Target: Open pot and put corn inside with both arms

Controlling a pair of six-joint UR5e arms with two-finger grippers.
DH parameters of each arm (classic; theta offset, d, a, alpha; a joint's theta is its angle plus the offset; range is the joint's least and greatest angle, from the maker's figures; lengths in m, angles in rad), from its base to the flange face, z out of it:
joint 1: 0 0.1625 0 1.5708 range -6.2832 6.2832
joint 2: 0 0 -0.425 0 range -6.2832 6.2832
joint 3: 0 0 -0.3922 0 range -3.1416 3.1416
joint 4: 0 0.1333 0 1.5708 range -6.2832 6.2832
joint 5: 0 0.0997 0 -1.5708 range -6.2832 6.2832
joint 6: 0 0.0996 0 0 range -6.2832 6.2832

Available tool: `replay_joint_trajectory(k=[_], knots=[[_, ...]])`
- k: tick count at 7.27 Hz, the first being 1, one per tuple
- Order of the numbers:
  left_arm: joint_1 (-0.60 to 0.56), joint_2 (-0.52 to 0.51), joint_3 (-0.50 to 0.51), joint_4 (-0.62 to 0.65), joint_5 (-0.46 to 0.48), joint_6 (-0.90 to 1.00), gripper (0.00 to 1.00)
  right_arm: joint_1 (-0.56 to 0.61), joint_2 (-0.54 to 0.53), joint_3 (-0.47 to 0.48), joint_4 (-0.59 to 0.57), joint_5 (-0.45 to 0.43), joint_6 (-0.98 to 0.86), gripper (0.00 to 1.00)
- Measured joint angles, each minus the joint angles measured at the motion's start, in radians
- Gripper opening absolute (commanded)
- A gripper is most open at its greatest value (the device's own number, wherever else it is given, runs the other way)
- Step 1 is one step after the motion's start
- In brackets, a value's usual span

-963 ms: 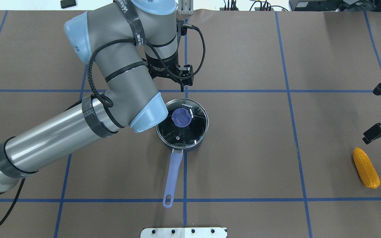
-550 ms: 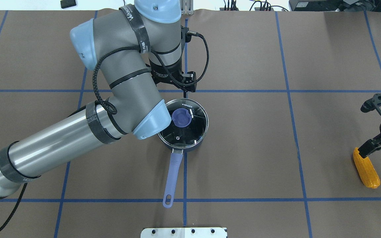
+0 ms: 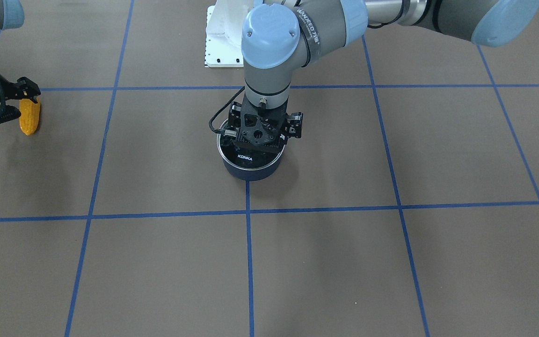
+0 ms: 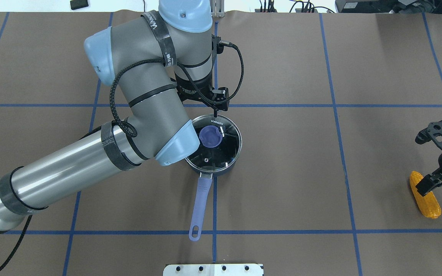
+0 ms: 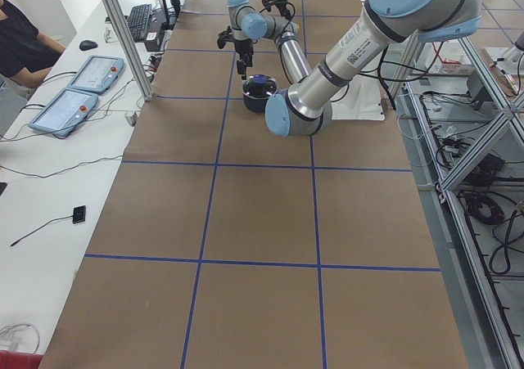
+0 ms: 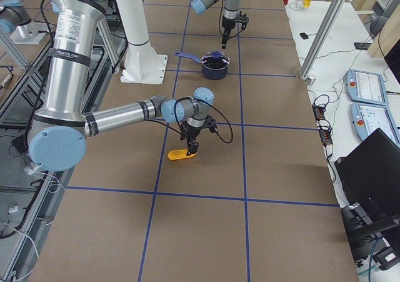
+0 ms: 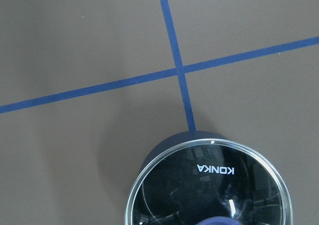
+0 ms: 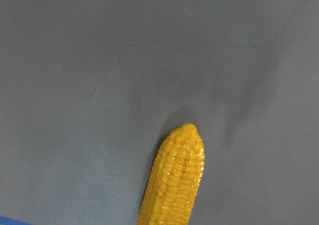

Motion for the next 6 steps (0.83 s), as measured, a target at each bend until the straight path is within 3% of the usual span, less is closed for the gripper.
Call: replay_joint_trajectory(k=[4, 5, 6], knots=[[0.001, 0.003, -0.002, 0.0, 0.0, 0.0, 0.98, -0.013, -0.029, -0.142, 0.297, 0.066, 0.064, 0.99], [0.001, 0.004, -0.003, 0.0, 0.0, 0.0, 0.98, -0.022, -0.03, -0.15, 0.318, 0.066, 0.081, 0.88], [0.001, 0.005, -0.004, 0.0, 0.0, 0.0, 0.98, -0.028, -0.031, -0.153, 0.325, 0.063, 0.089, 0.83]])
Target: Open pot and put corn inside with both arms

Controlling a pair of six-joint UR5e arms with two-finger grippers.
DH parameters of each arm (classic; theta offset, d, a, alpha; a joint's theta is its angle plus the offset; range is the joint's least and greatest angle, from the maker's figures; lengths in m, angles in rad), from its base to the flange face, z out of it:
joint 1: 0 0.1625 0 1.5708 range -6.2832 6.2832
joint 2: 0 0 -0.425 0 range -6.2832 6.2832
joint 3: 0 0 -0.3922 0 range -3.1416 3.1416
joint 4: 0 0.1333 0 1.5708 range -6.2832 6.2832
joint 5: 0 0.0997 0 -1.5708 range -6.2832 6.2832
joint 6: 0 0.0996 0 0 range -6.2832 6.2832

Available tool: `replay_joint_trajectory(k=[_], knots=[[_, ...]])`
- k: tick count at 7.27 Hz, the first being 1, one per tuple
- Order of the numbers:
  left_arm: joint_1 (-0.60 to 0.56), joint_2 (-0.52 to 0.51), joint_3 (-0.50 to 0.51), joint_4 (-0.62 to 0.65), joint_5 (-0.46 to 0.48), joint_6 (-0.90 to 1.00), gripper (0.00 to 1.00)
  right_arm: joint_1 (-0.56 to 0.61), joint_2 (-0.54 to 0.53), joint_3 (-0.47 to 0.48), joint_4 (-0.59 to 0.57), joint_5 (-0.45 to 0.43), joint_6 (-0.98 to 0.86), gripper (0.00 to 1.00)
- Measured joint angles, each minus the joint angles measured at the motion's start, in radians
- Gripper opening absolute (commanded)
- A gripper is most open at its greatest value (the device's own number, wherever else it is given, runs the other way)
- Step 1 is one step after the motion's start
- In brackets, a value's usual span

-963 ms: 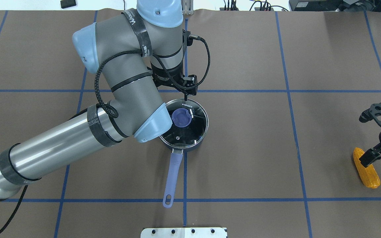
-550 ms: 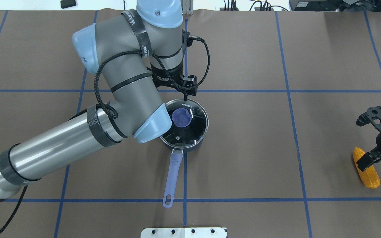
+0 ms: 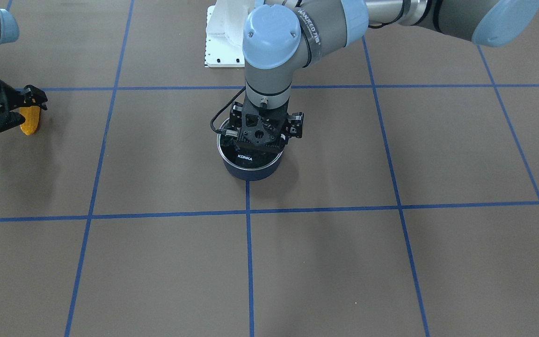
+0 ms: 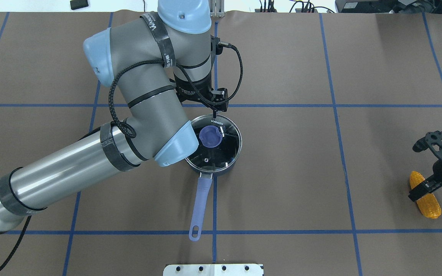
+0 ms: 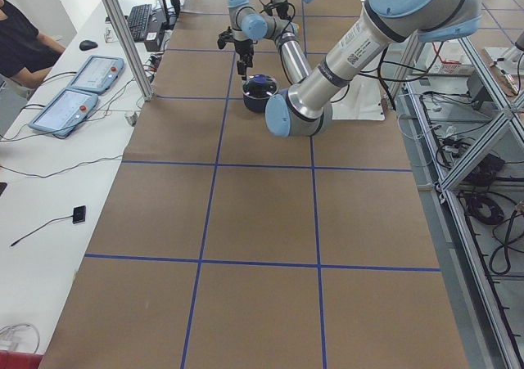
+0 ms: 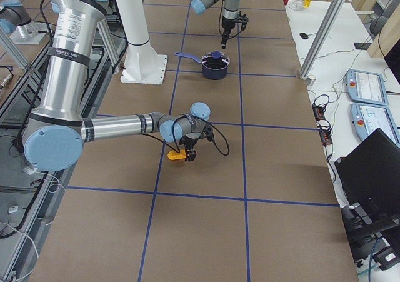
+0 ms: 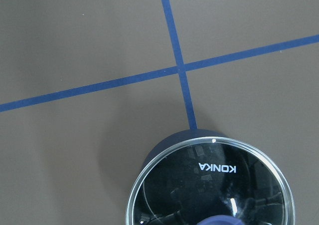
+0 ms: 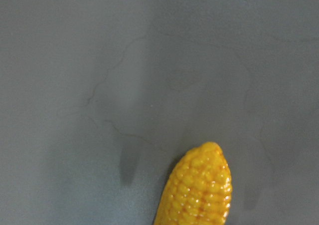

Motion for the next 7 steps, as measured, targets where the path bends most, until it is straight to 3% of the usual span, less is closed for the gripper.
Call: replay_joint_trajectory(k=[2, 3, 5, 7], knots=[[0.0, 0.003, -0.003, 0.0, 0.0, 0.0, 0.98, -0.023, -0.004, 0.004, 0.003, -0.008, 0.002, 0.82], [0.0, 0.004, -0.005, 0.0, 0.0, 0.0, 0.98, -0.037, -0.009, 0.013, 0.003, -0.011, 0.0, 0.72], [0.0, 0.01, -0.011, 0.0, 0.0, 0.0, 0.98, -0.069, -0.022, 0.035, 0.002, -0.02, -0.004, 0.4], [0.0, 0.023, -0.023, 0.0, -0.002, 0.004, 0.98, -0.086, -0.027, 0.043, 0.002, -0.024, -0.006, 0.28]])
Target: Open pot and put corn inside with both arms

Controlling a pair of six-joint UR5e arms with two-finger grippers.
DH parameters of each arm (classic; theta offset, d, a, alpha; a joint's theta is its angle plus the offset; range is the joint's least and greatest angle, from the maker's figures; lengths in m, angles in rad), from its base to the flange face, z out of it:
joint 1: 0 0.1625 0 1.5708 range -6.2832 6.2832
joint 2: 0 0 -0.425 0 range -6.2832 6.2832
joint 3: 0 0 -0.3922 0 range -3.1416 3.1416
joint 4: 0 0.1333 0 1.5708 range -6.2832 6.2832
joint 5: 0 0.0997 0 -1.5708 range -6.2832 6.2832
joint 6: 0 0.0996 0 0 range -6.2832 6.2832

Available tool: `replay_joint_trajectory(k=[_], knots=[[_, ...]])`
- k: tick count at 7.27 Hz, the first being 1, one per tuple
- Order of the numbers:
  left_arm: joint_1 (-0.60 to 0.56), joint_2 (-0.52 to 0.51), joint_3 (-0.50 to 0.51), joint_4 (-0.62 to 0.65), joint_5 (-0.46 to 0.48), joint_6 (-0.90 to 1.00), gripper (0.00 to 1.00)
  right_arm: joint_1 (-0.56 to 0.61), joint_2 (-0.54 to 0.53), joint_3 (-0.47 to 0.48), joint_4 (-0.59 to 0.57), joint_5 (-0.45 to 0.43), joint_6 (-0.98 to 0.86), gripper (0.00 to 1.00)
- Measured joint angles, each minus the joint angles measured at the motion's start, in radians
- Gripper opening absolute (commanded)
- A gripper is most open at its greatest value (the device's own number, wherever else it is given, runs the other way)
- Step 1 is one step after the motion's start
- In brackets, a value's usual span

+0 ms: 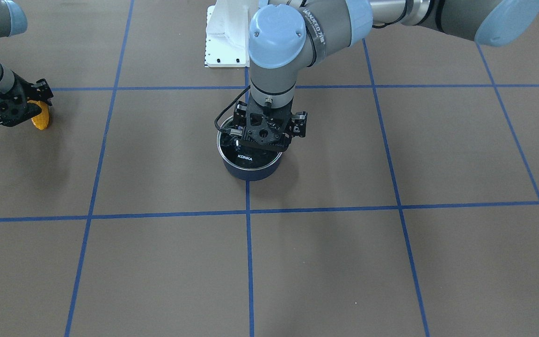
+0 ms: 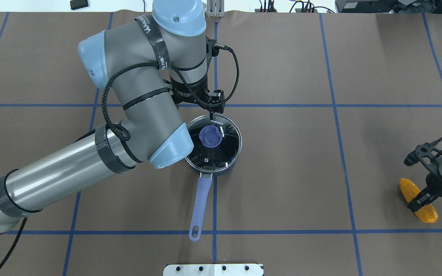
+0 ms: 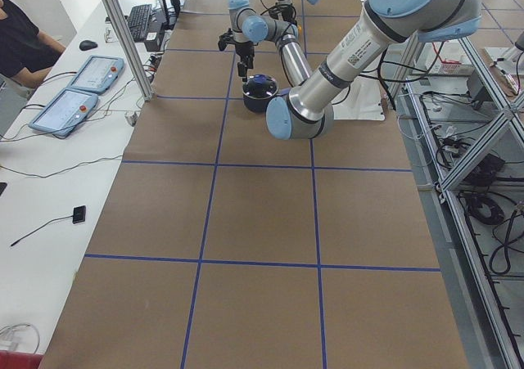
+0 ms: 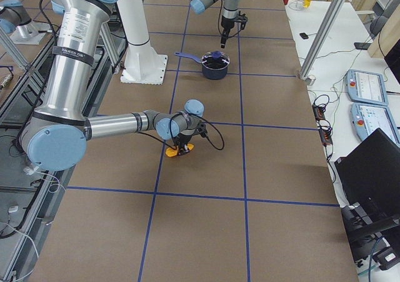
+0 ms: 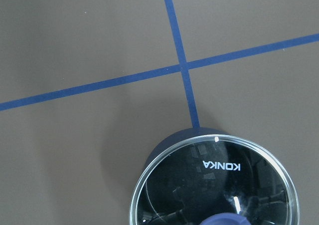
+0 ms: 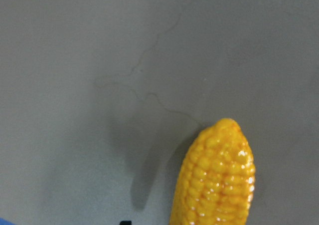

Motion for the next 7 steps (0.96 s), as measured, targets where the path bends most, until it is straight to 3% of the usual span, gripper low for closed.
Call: replay_joint_trajectory(k=[7], knots=[[0.008, 0.012, -0.009, 0.0, 0.002, -0.006, 0.98, 0.051, 0.016, 0.022, -0.008, 0.045, -0.008, 0.28]])
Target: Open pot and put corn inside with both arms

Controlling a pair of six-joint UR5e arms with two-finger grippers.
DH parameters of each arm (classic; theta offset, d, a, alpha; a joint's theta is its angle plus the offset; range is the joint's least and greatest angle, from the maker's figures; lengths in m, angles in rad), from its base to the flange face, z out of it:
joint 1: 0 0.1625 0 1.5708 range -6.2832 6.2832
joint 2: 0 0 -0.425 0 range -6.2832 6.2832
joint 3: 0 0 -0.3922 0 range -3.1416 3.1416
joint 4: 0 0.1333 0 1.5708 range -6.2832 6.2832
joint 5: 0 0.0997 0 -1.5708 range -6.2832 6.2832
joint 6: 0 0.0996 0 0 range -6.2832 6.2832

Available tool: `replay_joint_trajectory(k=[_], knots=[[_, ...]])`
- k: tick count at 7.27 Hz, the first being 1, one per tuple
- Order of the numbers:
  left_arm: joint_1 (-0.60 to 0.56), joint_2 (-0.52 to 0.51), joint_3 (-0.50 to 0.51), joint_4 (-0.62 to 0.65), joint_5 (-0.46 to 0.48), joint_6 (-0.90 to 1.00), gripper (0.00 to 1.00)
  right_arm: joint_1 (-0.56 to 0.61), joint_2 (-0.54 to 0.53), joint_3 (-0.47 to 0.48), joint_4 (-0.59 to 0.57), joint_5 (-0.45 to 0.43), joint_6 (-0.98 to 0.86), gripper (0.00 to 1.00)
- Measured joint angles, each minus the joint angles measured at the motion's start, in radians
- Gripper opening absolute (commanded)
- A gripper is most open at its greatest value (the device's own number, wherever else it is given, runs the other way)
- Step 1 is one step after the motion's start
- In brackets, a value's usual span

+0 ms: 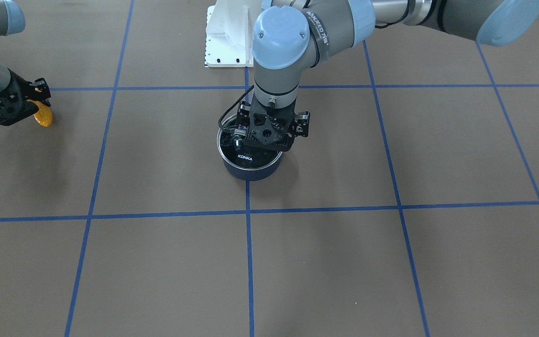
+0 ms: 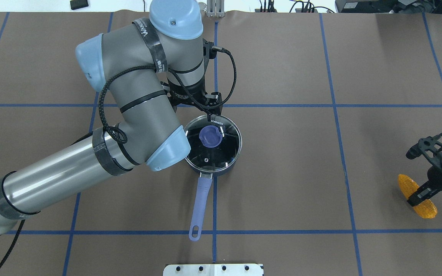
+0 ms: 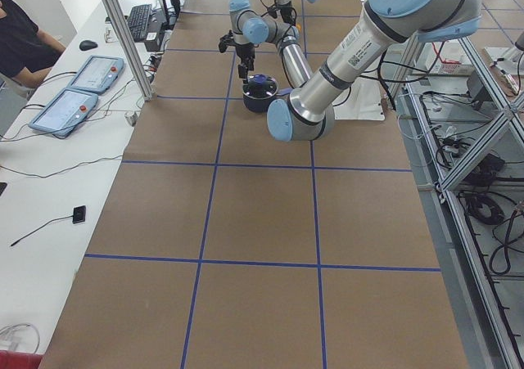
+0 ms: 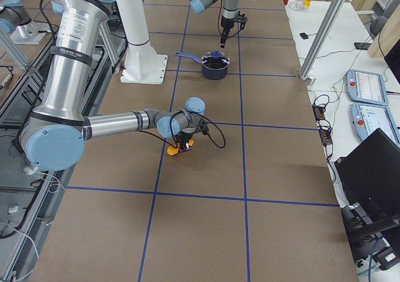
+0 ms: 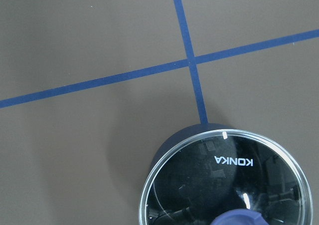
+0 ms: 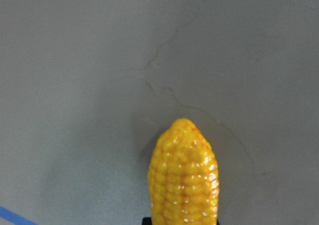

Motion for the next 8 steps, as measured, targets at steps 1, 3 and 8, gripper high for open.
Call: replay_joint_trajectory(k=[1, 3, 8], knots=[[0.015, -0.001, -0.001, 0.0, 0.0, -0.013, 0.98, 0.019, 0.026, 0.002, -0.012, 0.017, 0.0, 0.28], [0.048, -0.006, -0.001, -0.005, -0.001, -0.034, 0.98, 0.061, 0.137, 0.019, -0.13, 0.045, 0.0, 0.28], [0.089, -0.001, 0.032, -0.085, -0.001, -0.037, 0.98, 0.09, 0.344, 0.061, -0.399, 0.053, 0.001, 0.29]])
